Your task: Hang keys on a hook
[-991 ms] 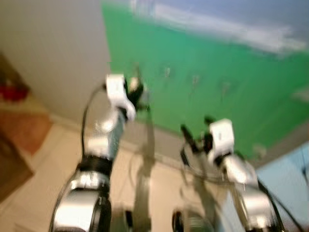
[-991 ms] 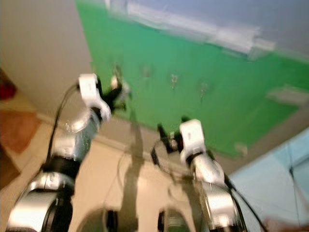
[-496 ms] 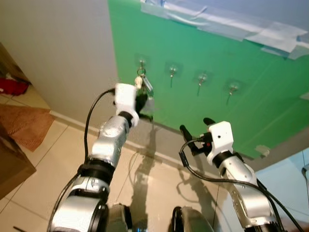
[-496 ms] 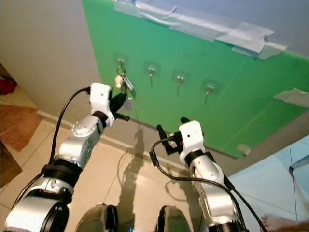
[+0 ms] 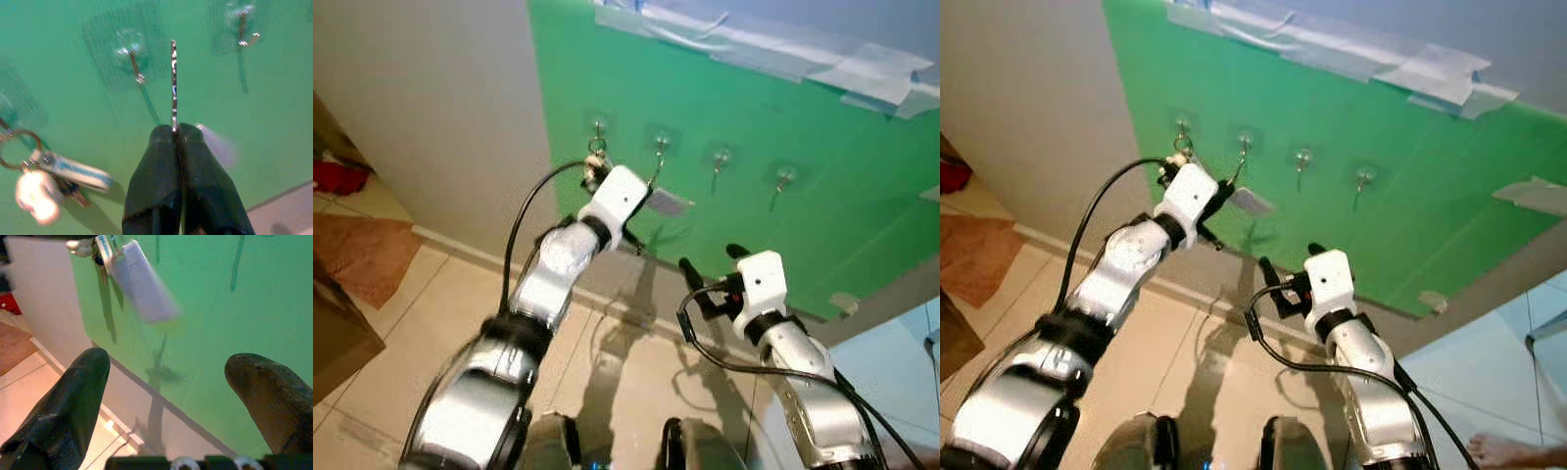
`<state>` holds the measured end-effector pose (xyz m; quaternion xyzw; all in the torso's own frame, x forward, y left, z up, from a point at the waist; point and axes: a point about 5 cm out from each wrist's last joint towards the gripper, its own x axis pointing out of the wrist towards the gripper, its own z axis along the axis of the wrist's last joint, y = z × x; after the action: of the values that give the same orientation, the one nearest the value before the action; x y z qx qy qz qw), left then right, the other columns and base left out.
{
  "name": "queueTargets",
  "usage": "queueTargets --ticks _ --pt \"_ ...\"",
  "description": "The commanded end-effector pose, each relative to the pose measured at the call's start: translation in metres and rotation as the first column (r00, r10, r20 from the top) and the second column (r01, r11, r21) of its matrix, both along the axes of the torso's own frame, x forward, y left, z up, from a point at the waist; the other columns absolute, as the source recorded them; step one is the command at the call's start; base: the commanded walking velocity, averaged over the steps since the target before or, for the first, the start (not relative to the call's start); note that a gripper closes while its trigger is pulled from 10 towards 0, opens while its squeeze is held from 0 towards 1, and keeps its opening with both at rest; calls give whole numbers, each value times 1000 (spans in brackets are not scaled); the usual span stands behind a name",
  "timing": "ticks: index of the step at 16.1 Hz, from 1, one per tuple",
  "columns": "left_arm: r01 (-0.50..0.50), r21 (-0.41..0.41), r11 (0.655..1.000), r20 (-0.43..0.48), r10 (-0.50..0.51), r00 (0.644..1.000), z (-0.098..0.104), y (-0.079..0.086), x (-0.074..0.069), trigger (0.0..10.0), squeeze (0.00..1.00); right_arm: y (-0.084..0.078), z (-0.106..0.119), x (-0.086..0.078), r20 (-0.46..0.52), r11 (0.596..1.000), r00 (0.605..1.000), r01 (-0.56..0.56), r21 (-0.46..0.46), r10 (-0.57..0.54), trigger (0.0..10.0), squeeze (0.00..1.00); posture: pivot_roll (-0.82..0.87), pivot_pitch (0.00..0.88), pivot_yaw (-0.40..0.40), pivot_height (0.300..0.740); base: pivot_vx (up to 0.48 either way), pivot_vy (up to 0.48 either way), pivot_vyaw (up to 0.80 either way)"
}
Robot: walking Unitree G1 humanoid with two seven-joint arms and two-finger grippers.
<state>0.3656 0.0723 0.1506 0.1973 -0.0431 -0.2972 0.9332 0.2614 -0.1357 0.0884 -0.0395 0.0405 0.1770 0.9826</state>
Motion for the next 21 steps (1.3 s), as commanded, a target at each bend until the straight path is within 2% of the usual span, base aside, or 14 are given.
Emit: queueTargets --ticks 1,3,10,15,16,19,21 --pt "9 26 1000 26 -10 1000 4 -3 3 0 0 -1 1 -3 2 1000 1000 8 -1 -8 10000 0 -175 155 -18 710 0 0 0" --pt "-8 40 999 55 6 998 9 -4 9 0 0 -2 1 -5 1 1000 1000 20 0 -20 10000 0 -191 154 -11 710 0 0 0" --pt "65 33 997 23 -66 998 18 -22 16 0 0 -4 -1 -11 -2 999 999 51 3 -51 10000 0 -233 145 16 710 0 0 0" --pt "-3 -13 1000 -9 3 1000 25 -19 25 0 0 -3 -2 -13 -5 998 998 57 6 -57 10000 0 -235 138 19 710 0 0 0" --pt "-62 -72 995 -45 59 997 26 -12 29 0 0 -3 -2 -14 -6 998 998 57 7 -57 10000 0 -236 138 20 710 0 0 0" --pt "-177 -170 969 -129 157 979 25 6 35 0 0 -3 -3 -15 -9 998 998 58 6 -58 10000 0 -237 140 17 710 0 0 0" --pt "-274 -257 927 -227 218 949 18 19 37 0 0 -3 -3 -15 -12 998 998 55 3 -55 10000 0 -239 142 12 710 0 0 0"
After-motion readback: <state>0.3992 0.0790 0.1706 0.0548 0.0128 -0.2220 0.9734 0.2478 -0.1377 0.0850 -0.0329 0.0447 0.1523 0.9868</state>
